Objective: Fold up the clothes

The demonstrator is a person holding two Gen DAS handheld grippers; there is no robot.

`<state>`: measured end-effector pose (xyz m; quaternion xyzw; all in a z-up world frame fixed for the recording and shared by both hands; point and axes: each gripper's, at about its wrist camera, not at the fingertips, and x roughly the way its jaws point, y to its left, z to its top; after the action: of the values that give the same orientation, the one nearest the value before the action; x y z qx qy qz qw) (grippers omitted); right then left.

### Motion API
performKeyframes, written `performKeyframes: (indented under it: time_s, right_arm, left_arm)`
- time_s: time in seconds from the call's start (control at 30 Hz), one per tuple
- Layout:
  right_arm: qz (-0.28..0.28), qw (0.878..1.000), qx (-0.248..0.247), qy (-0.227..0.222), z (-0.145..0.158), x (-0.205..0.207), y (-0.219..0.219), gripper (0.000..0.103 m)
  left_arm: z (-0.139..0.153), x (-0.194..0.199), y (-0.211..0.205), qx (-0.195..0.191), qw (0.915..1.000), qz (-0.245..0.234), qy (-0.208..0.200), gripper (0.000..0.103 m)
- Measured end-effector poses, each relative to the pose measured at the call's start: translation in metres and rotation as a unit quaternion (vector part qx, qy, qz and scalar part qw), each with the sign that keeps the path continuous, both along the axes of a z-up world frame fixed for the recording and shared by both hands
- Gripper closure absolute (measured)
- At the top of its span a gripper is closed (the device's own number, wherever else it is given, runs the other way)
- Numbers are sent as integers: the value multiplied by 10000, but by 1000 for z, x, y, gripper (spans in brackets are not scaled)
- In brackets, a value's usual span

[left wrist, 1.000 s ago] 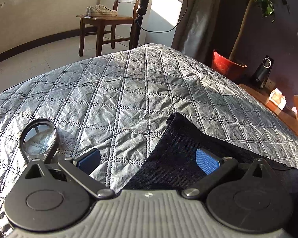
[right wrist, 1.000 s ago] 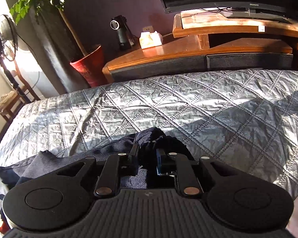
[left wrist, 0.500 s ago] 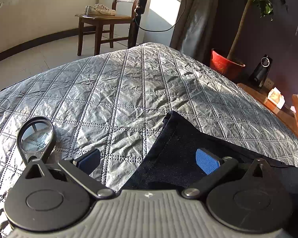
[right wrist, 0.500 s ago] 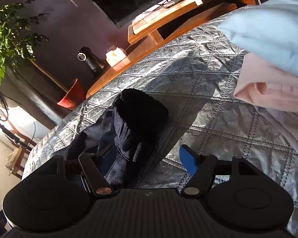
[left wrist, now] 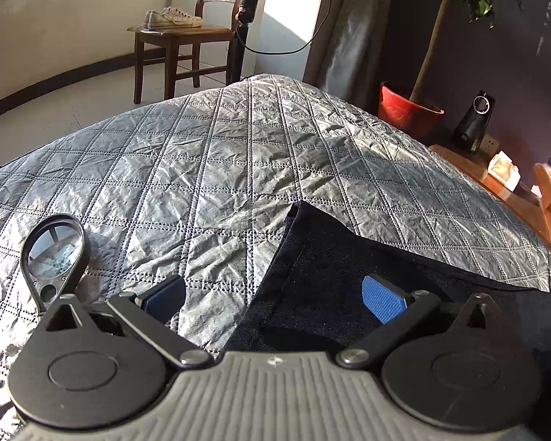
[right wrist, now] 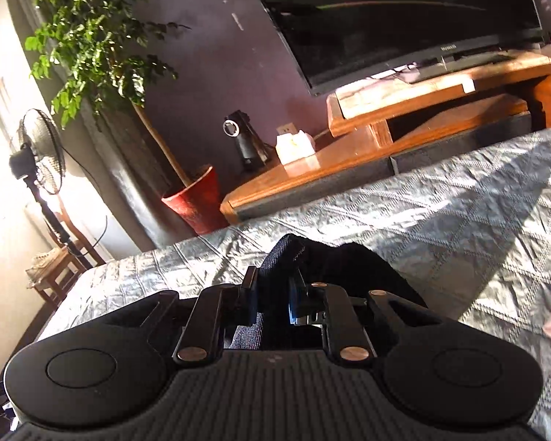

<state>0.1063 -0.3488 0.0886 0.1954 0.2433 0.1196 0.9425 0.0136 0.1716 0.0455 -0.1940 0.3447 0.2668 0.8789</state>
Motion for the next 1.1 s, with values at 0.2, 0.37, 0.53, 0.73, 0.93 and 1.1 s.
performKeyframes:
  time_s: [0.2,0.37,0.53,0.73,0.93,1.1]
  right_arm:
    - [378,9977,-411,-377,45,17,11,83]
    - [-536,9930,-668,819,-12,18,-21,75]
    - [-1124,9717,-1622,1299,-45,-2,-30,58]
    - [-1037,9606,-2534,483,-28,-12,7,43]
    - [-296,9639,-2340,1235,-54,19,14,52]
    - [-361,9620,-2426,1200,-53,15,28,57]
  left_arm:
    - [-2,2,-2,-55,10000,-35,49,1]
    - [-2,0,0,-73,10000,-37,34,1]
    - [-2,-2,3,-106,9999,31,17,1]
    - [-1,-1,0,-11,10000,-9,33,1]
    - [-2,-1,4,-47,10000,67,32,1]
    - [1,-4,12,27,9998,197,-4,1]
